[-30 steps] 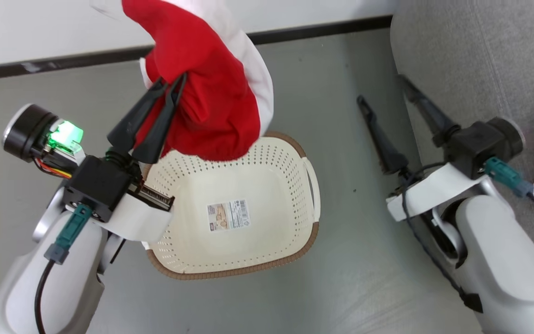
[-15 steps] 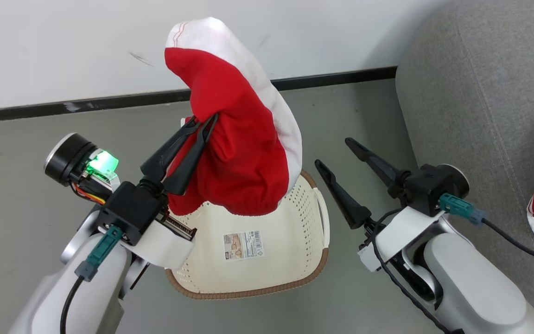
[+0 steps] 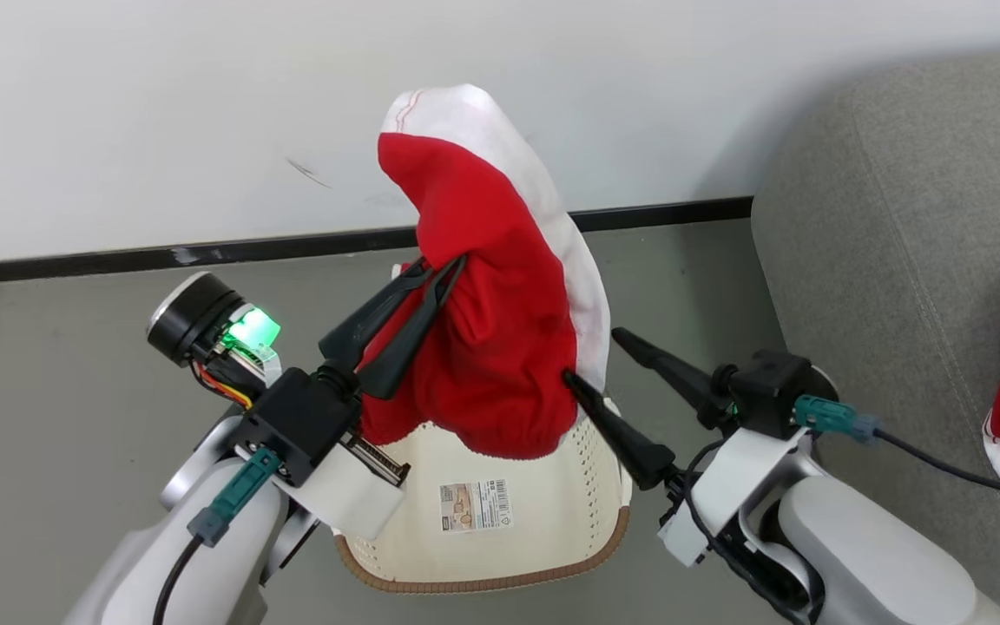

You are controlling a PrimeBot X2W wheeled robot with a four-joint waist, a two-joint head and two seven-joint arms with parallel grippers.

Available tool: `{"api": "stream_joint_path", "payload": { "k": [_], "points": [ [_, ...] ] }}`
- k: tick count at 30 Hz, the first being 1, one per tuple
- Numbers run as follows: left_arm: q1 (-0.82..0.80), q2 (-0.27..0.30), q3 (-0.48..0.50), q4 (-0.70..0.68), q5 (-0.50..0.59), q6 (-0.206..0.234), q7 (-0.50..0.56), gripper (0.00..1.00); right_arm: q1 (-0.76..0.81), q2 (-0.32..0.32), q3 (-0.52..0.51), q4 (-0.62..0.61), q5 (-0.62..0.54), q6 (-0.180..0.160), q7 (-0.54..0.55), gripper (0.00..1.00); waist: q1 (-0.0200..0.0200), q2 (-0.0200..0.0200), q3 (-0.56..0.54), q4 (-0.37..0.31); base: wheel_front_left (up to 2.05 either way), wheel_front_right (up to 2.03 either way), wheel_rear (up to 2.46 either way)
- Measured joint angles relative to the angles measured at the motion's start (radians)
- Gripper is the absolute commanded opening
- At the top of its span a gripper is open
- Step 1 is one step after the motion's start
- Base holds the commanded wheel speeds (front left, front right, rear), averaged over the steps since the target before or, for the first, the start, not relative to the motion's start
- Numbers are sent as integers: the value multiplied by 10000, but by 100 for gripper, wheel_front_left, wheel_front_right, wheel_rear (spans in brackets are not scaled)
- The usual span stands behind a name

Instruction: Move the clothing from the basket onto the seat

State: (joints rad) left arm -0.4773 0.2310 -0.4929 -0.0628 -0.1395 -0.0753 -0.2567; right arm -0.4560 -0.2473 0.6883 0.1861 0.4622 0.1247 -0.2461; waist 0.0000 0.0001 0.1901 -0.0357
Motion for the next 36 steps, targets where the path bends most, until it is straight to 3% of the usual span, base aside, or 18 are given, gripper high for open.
{"api": "stream_joint_path", "payload": {
  "k": [8, 15, 16, 17, 19, 21, 36],
  "points": [
    [116, -153, -343, -52, -15, -77, 63, 0, -159, -276, 1005, -194, 1638, -2, 284, 100, 0, 0, -454, 202, 0, 0, 0],
    [216, -284, -562, -48, -102, -88, 192, 0, -680, -456, 1856, -215, 2337, -2, 600, 100, 0, 0, -764, 391, 0, 0, 0],
    [258, -299, -575, -38, -121, -128, 196, 0, -720, -460, 1998, -226, 2368, -2, 617, 88, 0, -1, -802, 417, 0, 0, 0],
    [315, -320, -591, -25, -155, -157, 224, 0, -752, -458, 2105, -236, 2431, -2, 617, 53, 0, 0, -839, 443, 0, 0, 0],
    [431, -349, -633, 38, -205, -155, 270, 0, -814, -481, 2307, -253, 2516, -2, 619, 35, 0, 0, -912, 494, 0, 0, 0],
    [543, -378, -642, 92, -272, -155, 318, 0, -814, -548, 2408, -247, 2560, -2, 617, 3, 0, 0, -982, 540, 0, 0, 0],
    [1488, -485, -426, 895, -872, 36, 545, 0, -160, -1423, 1473, -119, 3143, 0, 182, 0, 0, 0, -1437, 570, 0, 0, 0]
  ]
}}
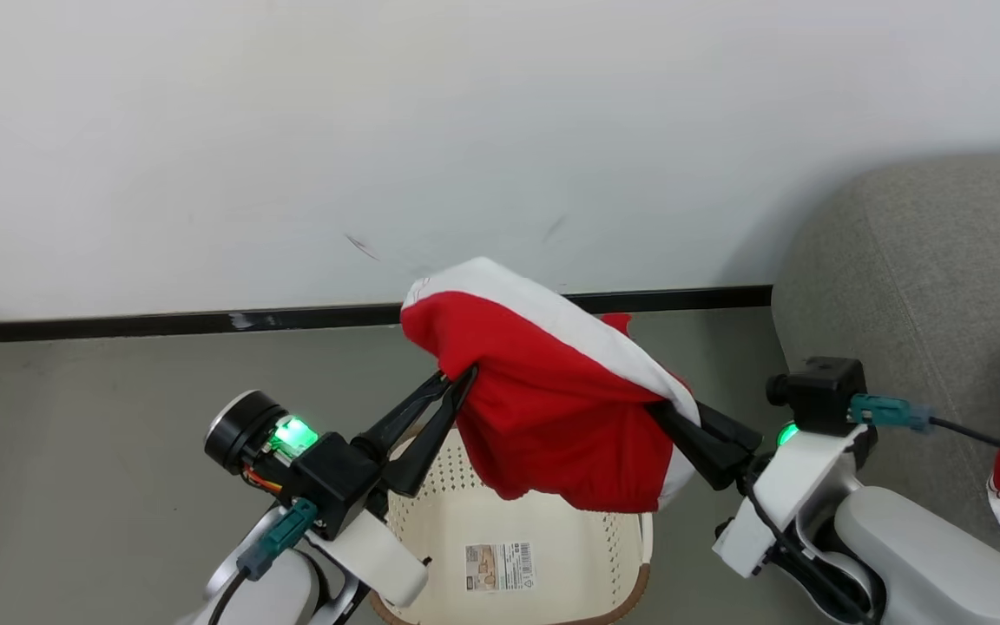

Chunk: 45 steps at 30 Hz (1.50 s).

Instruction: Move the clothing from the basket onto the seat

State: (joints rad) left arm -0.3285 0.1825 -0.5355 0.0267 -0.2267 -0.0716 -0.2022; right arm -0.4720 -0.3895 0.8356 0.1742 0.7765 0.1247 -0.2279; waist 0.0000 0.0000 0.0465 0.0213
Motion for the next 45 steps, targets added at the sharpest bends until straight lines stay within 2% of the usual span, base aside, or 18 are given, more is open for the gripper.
{"api": "stream_joint_path", "payload": {
  "k": [1, 2, 3, 4, 16, 24, 32, 45],
  "points": [
    [56, -23, 15, 38, -77, 2, 0, 30, 44, -15, -113, 2, 52, 0, -15, 0, 0, 0, -23, -22, 0, 0, 0],
    [106, -59, 27, 79, -167, 10, 0, 49, 82, -29, -240, 0, 90, 0, -31, 0, 0, 0, -44, -45, 0, 0, 0],
    [140, -104, 31, 119, -217, 36, 2, 89, 135, -36, -372, -4, 125, 0, -84, 0, 0, 0, -64, -69, 0, 0, 0],
    [173, -155, 38, 153, -268, 48, 2, 100, 174, -48, -479, 0, 157, 0, -98, 0, 0, 0, -84, -96, 0, 0, 0],
    [758, -477, 88, 351, -782, 163, -13, 100, 654, -472, -1858, 257, 157, -2, -192, 0, 0, 0, -225, -421, 0, 0, 0],
    [1002, -533, -98, 366, -803, 159, -105, 100, 1383, -654, -3133, 399, 221, -2, -198, 0, 0, 0, -232, -649, 0, 0, 0],
    [1147, -564, -376, 408, -796, 88, -123, 100, 1821, -585, -4366, 270, 226, -2, -198, 0, 0, 0, -231, -900, 0, 0, 0],
    [1150, -775, -865, 477, -794, -102, -278, 100, 2980, -245, -5699, -240, -316, -2, -199, 0, 0, 0, -233, -1554, 0, 0, 0]
  ]
}}
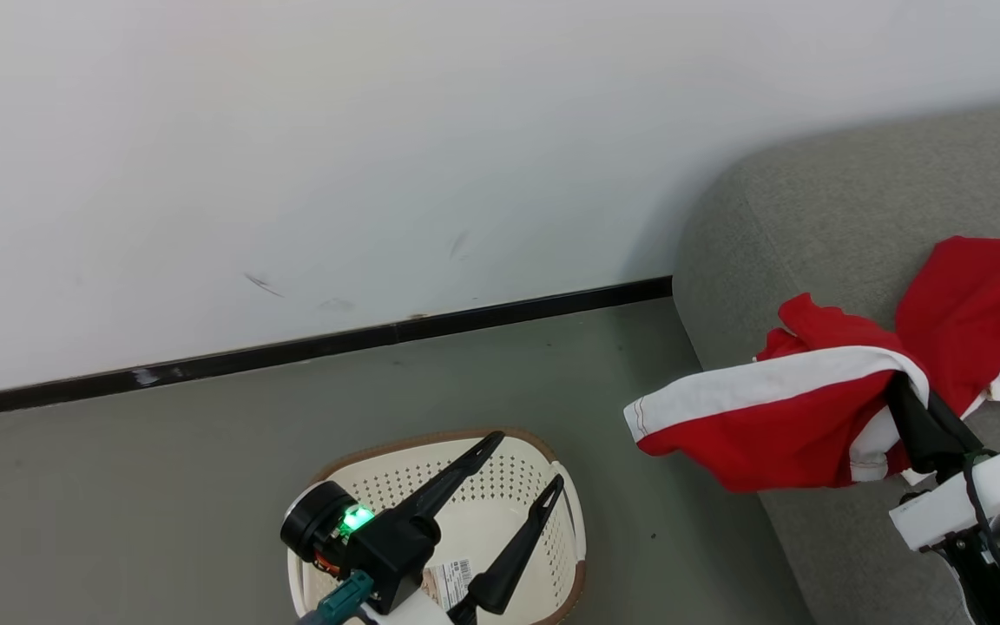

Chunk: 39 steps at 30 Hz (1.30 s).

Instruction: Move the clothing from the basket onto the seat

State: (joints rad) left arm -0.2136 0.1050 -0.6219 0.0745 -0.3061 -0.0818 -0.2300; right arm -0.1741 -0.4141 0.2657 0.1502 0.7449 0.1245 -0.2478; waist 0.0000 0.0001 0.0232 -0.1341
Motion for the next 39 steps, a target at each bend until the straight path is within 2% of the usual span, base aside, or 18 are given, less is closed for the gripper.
{"api": "stream_joint_path", "payload": {
  "k": [10, 18, 22, 30, 39],
  "points": [
    [0, -56, -153, 130, 2, -13, -17, 100, 855, 307, -575, -591, -497, 0, 2, 0, -1, 0, 101, -767, 0, 0, 0],
    [-1, -52, -44, 134, 40, 0, -90, 100, 806, 337, -621, -736, -619, 0, 2, 0, 0, -1, 311, -1172, 0, 0, 0],
    [-1, -35, 192, 54, 79, 174, -90, 100, -493, 359, -1325, -709, -669, 0, 0, 0, 0, 0, 610, -1352, 0, 0, 0],
    [-16, 69, 389, -228, 128, 278, -90, 100, -2253, 336, -1900, -226, -662, -2, 211, 0, 0, 0, 1048, -1436, 0, 0, 0],
    [-60, 182, 512, -617, 282, 443, -75, 100, -3875, -215, -2439, 897, -1143, 0, 903, 0, 0, 0, 1606, -1387, 0, 0, 0]
  ]
}}
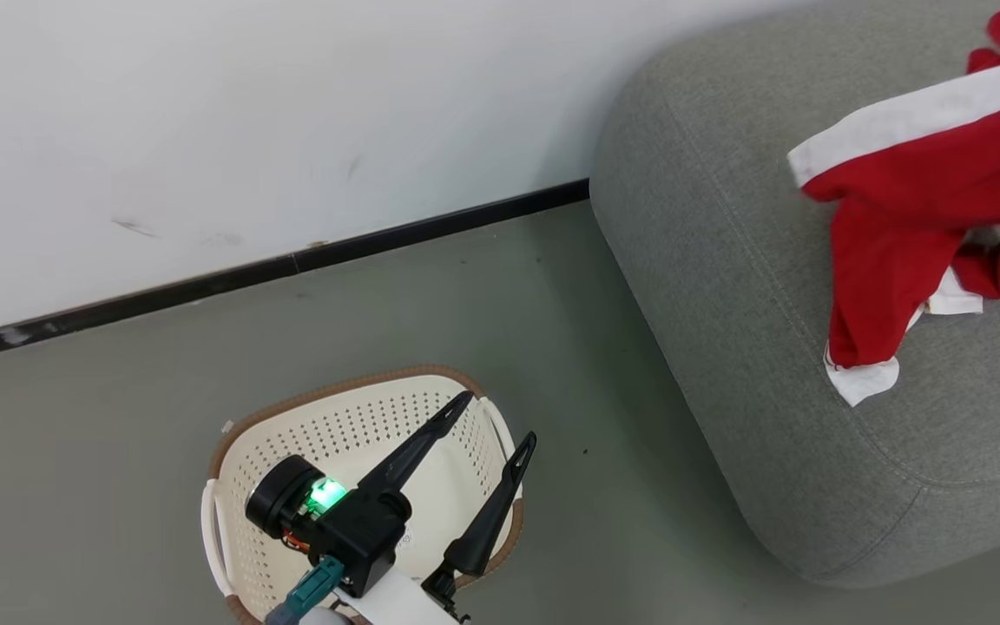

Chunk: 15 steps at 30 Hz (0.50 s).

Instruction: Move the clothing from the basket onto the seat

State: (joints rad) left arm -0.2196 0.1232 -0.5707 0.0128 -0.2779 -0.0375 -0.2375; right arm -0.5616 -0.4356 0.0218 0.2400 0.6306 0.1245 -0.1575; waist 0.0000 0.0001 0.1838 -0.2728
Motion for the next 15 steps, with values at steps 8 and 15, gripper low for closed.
{"api": "stream_joint_path", "payload": {
  "k": [8, 15],
  "points": [
    [-201, 268, 63, -357, 173, 31, 165, 100, -1050, -370, -681, 846, -186, 0, 257, 0, 0, 0, 507, 148, 0, 0, 0],
    [-410, 355, 69, -752, 293, 40, 349, 100, -1820, -738, -1273, 1379, -460, 0, 270, 0, 0, 0, 943, 308, 0, 0, 0]
  ]
}}
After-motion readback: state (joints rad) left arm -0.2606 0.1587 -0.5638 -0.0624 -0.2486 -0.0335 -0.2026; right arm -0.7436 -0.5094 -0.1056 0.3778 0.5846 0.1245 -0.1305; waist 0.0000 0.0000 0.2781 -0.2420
